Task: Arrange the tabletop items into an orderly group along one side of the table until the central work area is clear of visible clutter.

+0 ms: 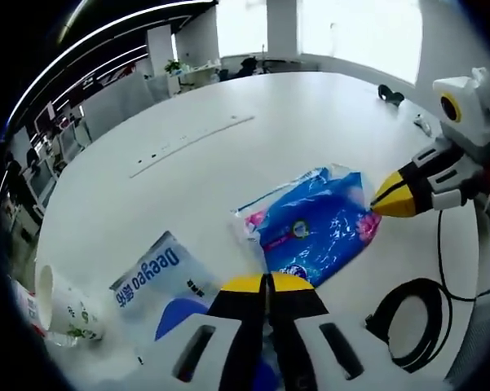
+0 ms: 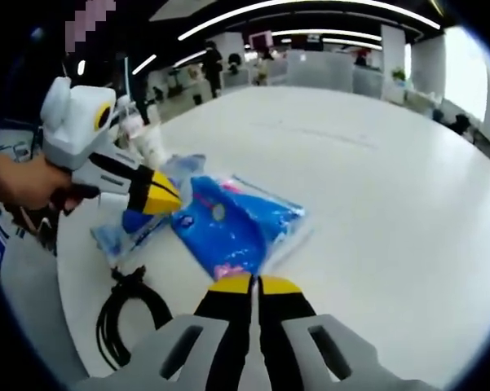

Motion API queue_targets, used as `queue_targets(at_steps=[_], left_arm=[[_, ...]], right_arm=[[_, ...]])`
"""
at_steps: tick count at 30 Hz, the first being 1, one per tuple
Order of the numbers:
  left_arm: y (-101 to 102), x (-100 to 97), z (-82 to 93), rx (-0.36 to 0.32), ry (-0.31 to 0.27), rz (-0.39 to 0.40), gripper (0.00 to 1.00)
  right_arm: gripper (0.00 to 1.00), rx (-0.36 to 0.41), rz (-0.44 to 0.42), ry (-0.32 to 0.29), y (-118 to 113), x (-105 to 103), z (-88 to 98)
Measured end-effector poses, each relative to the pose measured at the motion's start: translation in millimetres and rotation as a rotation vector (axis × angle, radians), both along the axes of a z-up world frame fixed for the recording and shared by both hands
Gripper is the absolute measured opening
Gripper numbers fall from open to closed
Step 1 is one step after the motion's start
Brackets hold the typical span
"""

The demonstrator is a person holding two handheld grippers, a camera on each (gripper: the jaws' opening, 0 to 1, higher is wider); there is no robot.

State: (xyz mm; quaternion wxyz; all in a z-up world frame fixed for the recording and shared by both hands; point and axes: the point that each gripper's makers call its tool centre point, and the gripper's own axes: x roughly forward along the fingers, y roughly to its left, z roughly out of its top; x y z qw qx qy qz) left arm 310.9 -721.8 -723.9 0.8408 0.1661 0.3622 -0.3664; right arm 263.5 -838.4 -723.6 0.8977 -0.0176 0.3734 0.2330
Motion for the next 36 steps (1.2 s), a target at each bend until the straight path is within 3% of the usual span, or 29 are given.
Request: queue_targets(at_steps=[10,19,36], left_arm=[[-15,-2.8,6.2,-0.031,0.006,-0.008,0.00],[-35,2.1,16.9,-0.060,-0.014,-0.026,0.00],[-63,15.0,20.7,-0.058,-0.032,-0.063,0.00]], right_arm=[[0.00,0.007,-0.015,-0.007,-15,0,2.3],[0.00,-0.018,-0.031,-0.037,-38,12,12.4],[0.00,-0.044,-0.055,-0.054,-65,30,13.3]])
